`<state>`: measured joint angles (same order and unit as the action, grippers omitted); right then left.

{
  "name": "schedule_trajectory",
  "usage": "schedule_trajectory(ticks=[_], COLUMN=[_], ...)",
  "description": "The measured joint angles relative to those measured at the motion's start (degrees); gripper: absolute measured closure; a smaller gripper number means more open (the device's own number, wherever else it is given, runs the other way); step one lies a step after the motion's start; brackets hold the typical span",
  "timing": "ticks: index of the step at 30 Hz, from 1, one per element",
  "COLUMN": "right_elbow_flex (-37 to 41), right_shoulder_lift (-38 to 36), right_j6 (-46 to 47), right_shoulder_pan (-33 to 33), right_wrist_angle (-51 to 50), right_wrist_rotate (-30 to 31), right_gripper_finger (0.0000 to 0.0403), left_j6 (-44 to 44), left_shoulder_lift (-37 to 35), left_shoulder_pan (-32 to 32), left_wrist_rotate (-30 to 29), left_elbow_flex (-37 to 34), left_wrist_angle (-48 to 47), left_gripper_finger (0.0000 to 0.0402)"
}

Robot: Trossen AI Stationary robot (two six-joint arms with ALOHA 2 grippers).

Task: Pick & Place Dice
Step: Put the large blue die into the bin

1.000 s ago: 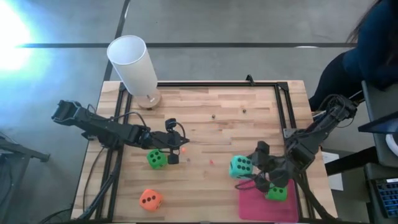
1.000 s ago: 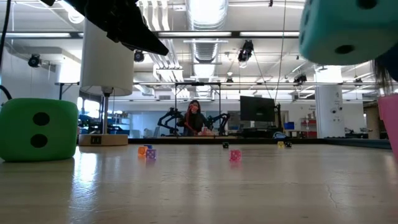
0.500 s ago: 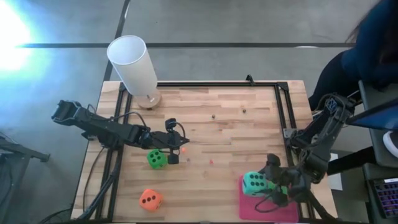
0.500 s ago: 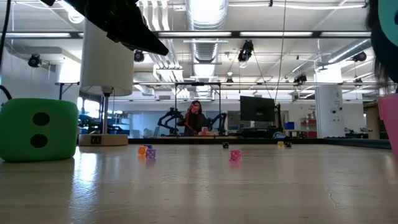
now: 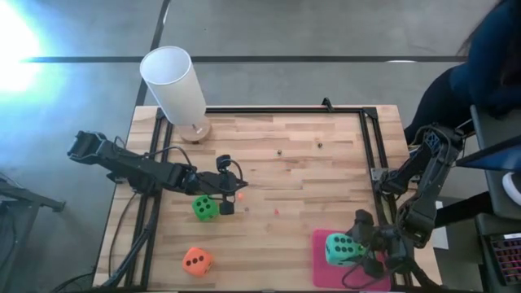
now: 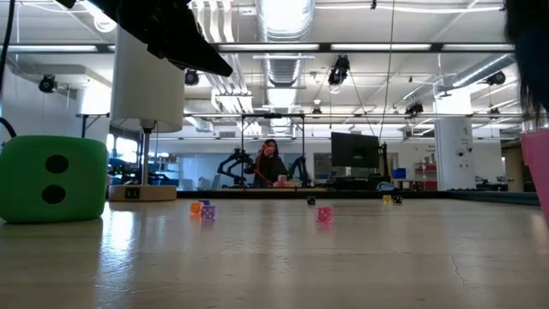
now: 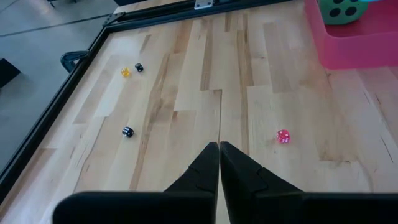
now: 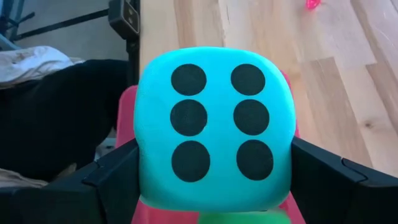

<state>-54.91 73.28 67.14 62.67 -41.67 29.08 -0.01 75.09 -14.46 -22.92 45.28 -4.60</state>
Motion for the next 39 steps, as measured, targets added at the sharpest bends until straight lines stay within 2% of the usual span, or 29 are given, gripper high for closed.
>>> schedule_trajectory(ticks=[6, 13, 23, 39], right_elbow_flex=[2.0, 2.2, 2.4, 4.5], right_shoulder_lift=[0.0, 0.0, 0.0, 0.0], right_j6=[3.8, 4.0, 2.7, 2.5], right_shoulder_pan=[0.0, 0.2, 0.2, 0.2], right_wrist_angle=[0.0, 0.1, 0.0, 0.7], right_wrist_rotate=[-0.5, -2.5, -2.6, -2.6], right_gripper_finger=[0.0079, 0.0076, 0.0036, 0.0035], left_j6=[0.0, 0.0, 0.0, 0.0], left_shoulder_lift=[0.0, 0.0, 0.0, 0.0], left_shoulder_pan=[0.0, 0.0, 0.0, 0.0], left_wrist_rotate=[0.0, 0.0, 0.0, 0.0], left_elbow_flex=[0.0, 0.0, 0.0, 0.0], left_wrist_angle=[0.0, 0.0, 0.0, 0.0], left_gripper_finger=[0.0382, 0.0382, 0.0382, 0.0382])
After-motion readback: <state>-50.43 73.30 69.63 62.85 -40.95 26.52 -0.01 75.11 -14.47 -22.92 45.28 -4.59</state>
